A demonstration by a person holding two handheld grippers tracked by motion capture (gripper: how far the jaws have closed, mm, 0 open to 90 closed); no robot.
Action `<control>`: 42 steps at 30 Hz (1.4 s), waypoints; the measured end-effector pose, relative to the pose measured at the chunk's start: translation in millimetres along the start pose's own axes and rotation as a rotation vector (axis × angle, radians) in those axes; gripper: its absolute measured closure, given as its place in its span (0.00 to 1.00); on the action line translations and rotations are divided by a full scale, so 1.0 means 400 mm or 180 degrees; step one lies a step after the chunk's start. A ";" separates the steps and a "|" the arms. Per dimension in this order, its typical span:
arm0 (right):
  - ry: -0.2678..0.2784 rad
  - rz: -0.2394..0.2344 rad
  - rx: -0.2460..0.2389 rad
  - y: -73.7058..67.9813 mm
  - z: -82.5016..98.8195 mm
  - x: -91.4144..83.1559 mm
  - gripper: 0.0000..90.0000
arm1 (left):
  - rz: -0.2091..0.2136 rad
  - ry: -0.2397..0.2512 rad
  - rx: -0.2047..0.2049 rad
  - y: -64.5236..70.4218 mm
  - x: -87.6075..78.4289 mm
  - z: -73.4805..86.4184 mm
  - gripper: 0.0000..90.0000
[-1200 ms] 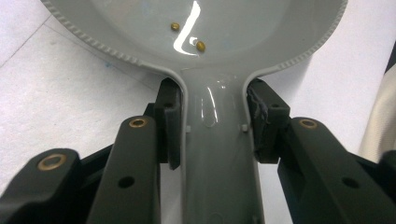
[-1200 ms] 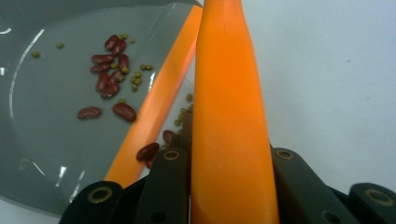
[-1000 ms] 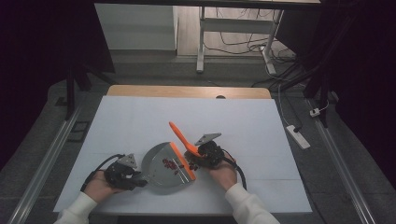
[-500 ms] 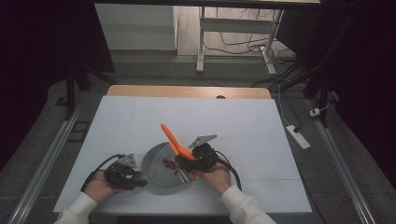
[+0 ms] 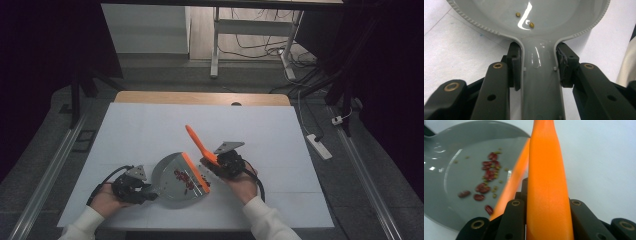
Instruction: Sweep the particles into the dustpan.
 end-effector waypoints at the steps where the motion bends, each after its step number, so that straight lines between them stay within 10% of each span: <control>1: 0.0009 0.0013 0.0008 0.008 0.004 -0.003 0.85 | 0.0006 0.0000 0.0006 0.000 0.000 0.000 0.68; 8: -0.0131 0.0216 0.0056 0.039 0.042 0.002 0.85 | 0.0001 0.0017 -0.0003 0.001 -0.002 -0.001 0.68; 17: -0.0190 0.0063 -0.0101 -0.053 0.048 0.037 0.85 | -0.0005 0.0005 -0.0005 0.001 -0.002 -0.002 0.68; 24: -0.0012 -0.0581 0.0118 -0.123 0.024 0.037 0.85 | 0.0002 0.0005 -0.0016 0.001 0.000 -0.002 0.68; 33: 0.0116 -0.0078 0.0034 -0.043 0.008 0.005 0.85 | -0.0009 0.0004 -0.0013 0.001 -0.001 -0.002 0.68; 42: 0.0012 0.0188 -0.0013 0.022 -0.010 0.066 0.85 | -0.0004 -0.0003 -0.0011 0.000 -0.002 -0.002 0.68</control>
Point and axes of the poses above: each handheld gripper's, and its own axes: x roughly forward along the jaws, z roughly out of its underside, y roughly to its right, the point moved 7 cm from there along x, roughly forward along the jaws, and after that the axes turned 10 degrees about x, right-handed, at the moved point
